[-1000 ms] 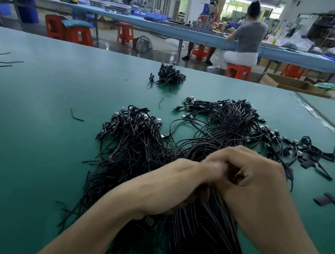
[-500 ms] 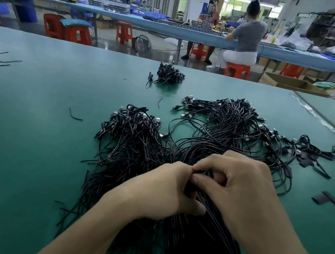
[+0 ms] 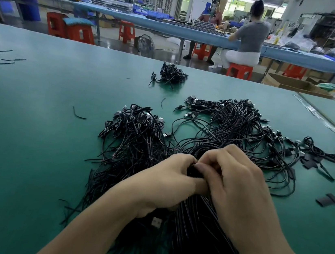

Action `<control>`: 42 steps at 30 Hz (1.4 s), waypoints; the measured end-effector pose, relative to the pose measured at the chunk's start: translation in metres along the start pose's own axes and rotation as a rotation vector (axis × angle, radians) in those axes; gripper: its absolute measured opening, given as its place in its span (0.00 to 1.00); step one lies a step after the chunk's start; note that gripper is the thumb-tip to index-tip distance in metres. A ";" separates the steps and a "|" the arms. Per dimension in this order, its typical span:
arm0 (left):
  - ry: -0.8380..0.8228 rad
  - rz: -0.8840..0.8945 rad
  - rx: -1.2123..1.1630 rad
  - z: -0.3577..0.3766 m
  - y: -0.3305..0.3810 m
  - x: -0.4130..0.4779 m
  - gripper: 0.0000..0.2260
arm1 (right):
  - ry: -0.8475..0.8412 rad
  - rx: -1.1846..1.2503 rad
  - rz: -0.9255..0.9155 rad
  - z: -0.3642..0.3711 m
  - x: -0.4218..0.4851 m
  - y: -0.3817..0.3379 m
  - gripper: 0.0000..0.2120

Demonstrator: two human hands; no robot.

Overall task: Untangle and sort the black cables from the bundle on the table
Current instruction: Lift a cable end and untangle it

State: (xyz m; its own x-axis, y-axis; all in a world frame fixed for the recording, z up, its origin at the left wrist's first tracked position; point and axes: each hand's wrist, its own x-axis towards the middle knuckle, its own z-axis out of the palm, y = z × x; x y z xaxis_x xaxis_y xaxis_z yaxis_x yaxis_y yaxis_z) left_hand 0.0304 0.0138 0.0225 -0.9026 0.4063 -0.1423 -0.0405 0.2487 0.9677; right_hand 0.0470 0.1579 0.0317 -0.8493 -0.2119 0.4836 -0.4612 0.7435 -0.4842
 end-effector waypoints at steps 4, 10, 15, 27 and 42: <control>0.020 -0.136 -0.429 0.005 0.010 0.000 0.07 | 0.090 0.036 0.026 0.003 0.000 0.004 0.08; 0.204 0.163 -0.561 0.014 0.011 0.004 0.10 | 0.201 0.384 0.122 0.006 0.002 -0.004 0.07; 0.398 0.480 -0.114 0.010 0.006 0.007 0.04 | 0.113 0.835 0.385 0.006 0.004 -0.009 0.11; 0.348 0.543 0.072 0.000 -0.004 0.008 0.10 | -0.124 1.465 0.727 0.014 0.008 0.002 0.06; 0.481 0.410 0.139 -0.003 -0.012 0.012 0.18 | 0.037 1.145 0.685 0.009 0.007 0.014 0.18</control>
State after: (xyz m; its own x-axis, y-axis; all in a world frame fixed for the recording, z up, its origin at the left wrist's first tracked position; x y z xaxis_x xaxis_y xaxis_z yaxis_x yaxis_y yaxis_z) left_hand 0.0184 0.0133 0.0095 -0.9257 0.0616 0.3732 0.3748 0.2819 0.8832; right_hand 0.0322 0.1617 0.0217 -0.9956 0.0189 -0.0913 0.0833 -0.2600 -0.9620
